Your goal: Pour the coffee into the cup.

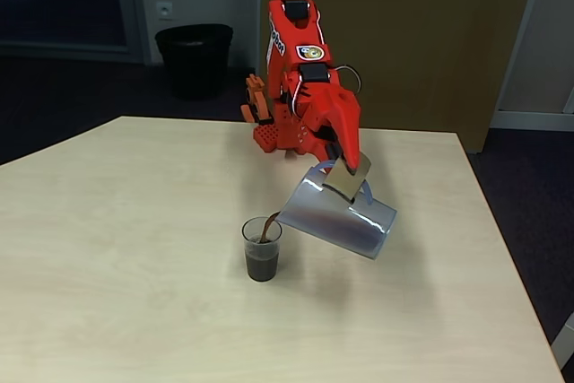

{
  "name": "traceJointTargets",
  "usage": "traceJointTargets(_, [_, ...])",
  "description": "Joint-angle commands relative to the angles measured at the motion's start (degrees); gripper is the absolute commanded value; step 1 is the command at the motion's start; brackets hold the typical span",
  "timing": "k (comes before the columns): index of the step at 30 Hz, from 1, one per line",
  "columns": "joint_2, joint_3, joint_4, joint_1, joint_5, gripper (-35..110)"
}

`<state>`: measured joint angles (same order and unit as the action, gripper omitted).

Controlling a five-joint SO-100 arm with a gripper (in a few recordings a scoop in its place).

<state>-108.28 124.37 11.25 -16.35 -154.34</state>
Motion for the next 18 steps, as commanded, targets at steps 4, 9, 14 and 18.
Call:
traceJointTargets(4, [-0.88, -0.53, -0.44, -0.53, 3.87, 0])
traceJointTargets(9, [-0.62, -2.11, -3.16, -1.05, 7.47, 0])
traceJointTargets(14, [-0.26, -2.99, -4.75, -1.49, 10.11, 0])
traceJointTargets(18, [-0.18, -3.96, -6.86, -1.85, 12.30, 0])
